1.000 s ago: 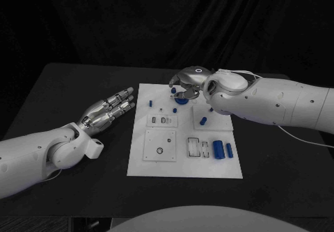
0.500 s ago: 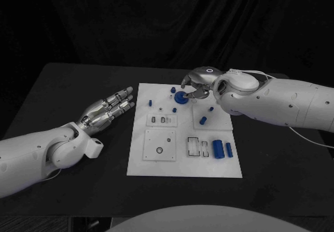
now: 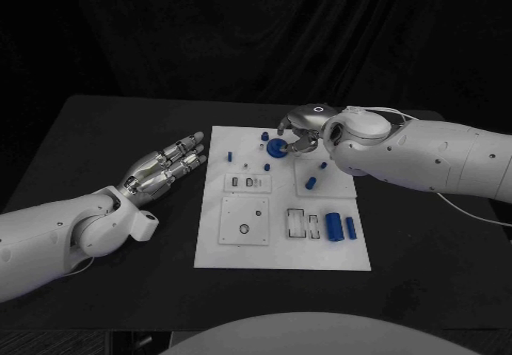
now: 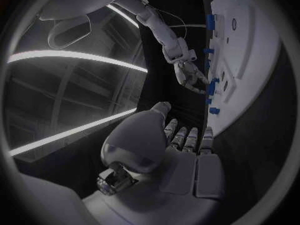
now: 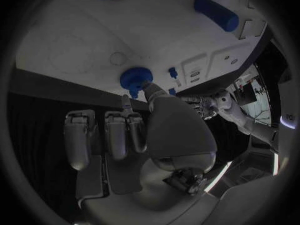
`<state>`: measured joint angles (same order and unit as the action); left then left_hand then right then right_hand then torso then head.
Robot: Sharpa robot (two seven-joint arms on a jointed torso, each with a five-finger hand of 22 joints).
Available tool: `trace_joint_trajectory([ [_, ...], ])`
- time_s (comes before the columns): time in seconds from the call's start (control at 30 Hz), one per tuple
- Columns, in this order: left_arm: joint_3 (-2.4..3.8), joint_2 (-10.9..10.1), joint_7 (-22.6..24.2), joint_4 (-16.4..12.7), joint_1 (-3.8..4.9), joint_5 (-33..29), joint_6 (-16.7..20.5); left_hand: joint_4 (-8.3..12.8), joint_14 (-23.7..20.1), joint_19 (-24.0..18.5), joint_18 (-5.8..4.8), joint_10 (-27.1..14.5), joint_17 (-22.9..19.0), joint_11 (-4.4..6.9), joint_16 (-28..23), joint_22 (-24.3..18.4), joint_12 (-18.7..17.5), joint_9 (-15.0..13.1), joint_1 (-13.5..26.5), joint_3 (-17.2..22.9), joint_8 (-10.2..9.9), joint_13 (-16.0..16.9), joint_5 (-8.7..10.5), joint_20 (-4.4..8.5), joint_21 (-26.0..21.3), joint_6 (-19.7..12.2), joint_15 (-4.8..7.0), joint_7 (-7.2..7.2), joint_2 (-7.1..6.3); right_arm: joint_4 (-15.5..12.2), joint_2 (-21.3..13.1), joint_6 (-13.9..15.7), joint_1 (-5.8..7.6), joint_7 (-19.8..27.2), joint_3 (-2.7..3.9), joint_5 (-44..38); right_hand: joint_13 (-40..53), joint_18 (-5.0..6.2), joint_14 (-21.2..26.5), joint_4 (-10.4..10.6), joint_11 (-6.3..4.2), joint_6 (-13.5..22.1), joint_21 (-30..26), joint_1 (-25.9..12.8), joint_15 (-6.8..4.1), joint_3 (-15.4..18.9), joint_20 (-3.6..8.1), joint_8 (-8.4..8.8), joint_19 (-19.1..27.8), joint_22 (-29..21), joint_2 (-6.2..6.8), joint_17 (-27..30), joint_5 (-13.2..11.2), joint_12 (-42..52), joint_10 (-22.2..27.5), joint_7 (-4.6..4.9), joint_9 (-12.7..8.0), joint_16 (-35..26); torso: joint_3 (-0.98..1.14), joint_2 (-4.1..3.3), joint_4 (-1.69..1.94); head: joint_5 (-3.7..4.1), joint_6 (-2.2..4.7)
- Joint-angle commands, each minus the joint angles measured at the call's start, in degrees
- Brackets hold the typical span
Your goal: Assemble the parts on the task board
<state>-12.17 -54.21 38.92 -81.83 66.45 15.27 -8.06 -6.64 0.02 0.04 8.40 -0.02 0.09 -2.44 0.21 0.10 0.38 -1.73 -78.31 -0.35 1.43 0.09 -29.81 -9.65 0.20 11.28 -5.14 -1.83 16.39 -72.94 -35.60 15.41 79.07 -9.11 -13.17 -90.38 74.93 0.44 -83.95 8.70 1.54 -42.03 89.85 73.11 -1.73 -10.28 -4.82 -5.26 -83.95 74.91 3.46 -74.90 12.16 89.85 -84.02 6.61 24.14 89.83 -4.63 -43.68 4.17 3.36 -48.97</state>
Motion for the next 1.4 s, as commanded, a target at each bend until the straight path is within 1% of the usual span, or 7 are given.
trace_joint_trajectory([
  [0.03, 0.04, 0.1, 11.5, -0.1, -0.07, -0.1, -0.6, 0.0, 0.0, 0.0, 0.27, 0.0, -0.1, -0.50, -0.2, -0.1, -0.4, 0.0, 0.4, 0.2, 0.2, -0.1, -0.36, -0.29, -0.2, -0.4, -0.20, -0.07, 0.04, 0.2, 0.2, -1.4, -0.23, -1.3, 0.04, -0.4, 15.1, -0.44, -6.0, 0.2, 0.38, 0.2, 0.1, -0.8, 0.51, 0.3, -0.37, 0.48, -6.0, 15.1, -0.11, -15.1, -0.6, 0.1, -6.0, 0.20, -0.3, 0.2, -0.04, 0.01, 0.09, 0.02, 0.09],
  [0.23, 0.04, 0.0, 11.4, -0.1, -0.07, -0.1, -0.6, 0.0, 0.0, 0.0, 0.27, 0.0, -0.1, -0.50, -0.2, -0.1, -0.4, 0.0, 0.4, 0.2, 0.2, -0.1, -0.36, -0.29, -0.2, -0.4, -0.20, -0.07, 0.04, 0.5, 0.6, -1.8, -0.44, -1.2, 0.04, -0.4, 15.1, -0.44, -6.0, 0.4, 0.44, -0.7, 0.1, -1.1, 0.59, 0.7, -0.47, 0.55, -6.0, 15.1, -0.34, -15.1, -2.1, 0.1, -6.0, 0.23, -0.9, 0.2, -0.08, 0.01, 0.14, 0.06, 0.03],
  [0.6, 0.04, 0.1, 11.3, 0.0, -0.07, -0.1, -0.7, 0.0, 0.0, 0.0, 0.27, 0.0, -0.1, -0.50, -0.2, -0.1, -0.4, 0.0, 0.4, 0.2, 0.2, -0.1, -0.36, -0.29, -0.2, -0.4, -0.20, -0.07, 0.04, 0.9, 1.3, -2.1, -0.86, -1.0, 0.04, -0.4, 15.1, -0.44, -6.0, -0.4, 0.04, -3.7, 0.1, 0.0, 0.33, 0.7, -0.35, -0.38, -6.0, 15.1, -0.57, -15.1, -0.9, 0.1, -6.0, -0.36, -1.0, 0.2, -0.12, 0.05, 0.08, -0.01, -0.25],
  [0.77, 0.04, 0.2, 11.2, 0.0, -0.07, -0.1, -0.8, 0.1, 0.0, 0.0, 0.27, 0.0, -0.1, -0.52, -0.2, -0.1, -0.4, 0.0, 0.5, 0.4, 0.2, -0.1, -0.40, -0.33, -0.2, -0.4, -0.24, -0.05, 0.08, 1.6, 1.8, -2.4, -1.18, -0.9, 0.04, -0.4, 15.1, -0.44, -6.0, -1.6, -0.22, -5.5, 0.1, 1.6, 0.05, -0.1, -0.04, -0.91, -6.0, 15.1, -0.71, -15.1, 4.6, 0.1, -6.0, -0.56, -0.8, 0.2, -0.07, 0.04, 0.10, 0.06, -0.26],
  [0.8, 0.04, 0.2, 11.2, 0.0, -0.07, -0.1, -0.8, 0.1, 0.0, 0.0, 0.27, 0.0, -0.1, -0.52, -0.2, -0.1, -0.4, 0.0, 0.5, 0.4, 0.2, -0.1, -0.40, -0.33, -0.2, -0.4, -0.24, -0.05, 0.08, 1.7, 1.9, -2.4, -1.23, -0.9, 0.04, -0.4, 15.1, -0.44, -6.0, -2.2, -0.31, -6.7, 0.1, 2.4, 0.01, -0.8, 0.07, -1.33, -6.0, 15.1, -0.92, -15.1, 7.5, 0.1, -6.0, -0.60, -0.5, 0.2, -0.06, 0.03, 0.12, 0.05, -0.26],
  [1.0, 0.04, 0.2, 11.1, 0.0, -0.07, -0.1, -0.8, 0.1, 0.0, 0.0, 0.27, 0.0, -0.1, -0.52, -0.2, -0.1, -0.4, 0.0, 0.5, 0.4, 0.2, -0.1, -0.40, -0.33, -0.2, -0.4, -0.24, -0.05, 0.08, 2.1, 2.0, -1.6, -1.43, -0.2, 0.04, -0.4, 15.1, -0.44, -6.0, -4.3, -0.47, -9.0, 0.1, 4.9, -0.18, -3.2, 0.21, -2.25, -6.0, 15.1, -1.12, -15.1, 12.7, 0.1, -6.0, -0.75, 0.5, 0.2, -0.05, 0.02, 0.09, -0.09, -0.31],
  [1.4, 0.04, 0.0, 11.1, 0.0, -0.08, -0.1, -1.0, 0.2, 0.0, 0.0, 0.27, 0.0, -0.1, -0.54, -0.2, -0.1, -0.4, 0.0, 0.5, 0.5, 0.2, -0.1, -0.41, -0.37, -0.2, -0.5, -0.27, -0.04, 0.11, 0.2, 0.4, 4.3, -1.47, 2.1, 0.05, -0.4, 15.1, -0.44, -6.0, -6.0, -0.47, -11.6, 0.1, 5.8, -0.22, -4.1, 0.27, -4.71, -6.0, 15.1, -0.91, -15.1, 14.1, 0.1, -6.0, -0.75, 3.7, 0.2, -0.05, 0.04, 0.09, -0.15, -0.31],
])
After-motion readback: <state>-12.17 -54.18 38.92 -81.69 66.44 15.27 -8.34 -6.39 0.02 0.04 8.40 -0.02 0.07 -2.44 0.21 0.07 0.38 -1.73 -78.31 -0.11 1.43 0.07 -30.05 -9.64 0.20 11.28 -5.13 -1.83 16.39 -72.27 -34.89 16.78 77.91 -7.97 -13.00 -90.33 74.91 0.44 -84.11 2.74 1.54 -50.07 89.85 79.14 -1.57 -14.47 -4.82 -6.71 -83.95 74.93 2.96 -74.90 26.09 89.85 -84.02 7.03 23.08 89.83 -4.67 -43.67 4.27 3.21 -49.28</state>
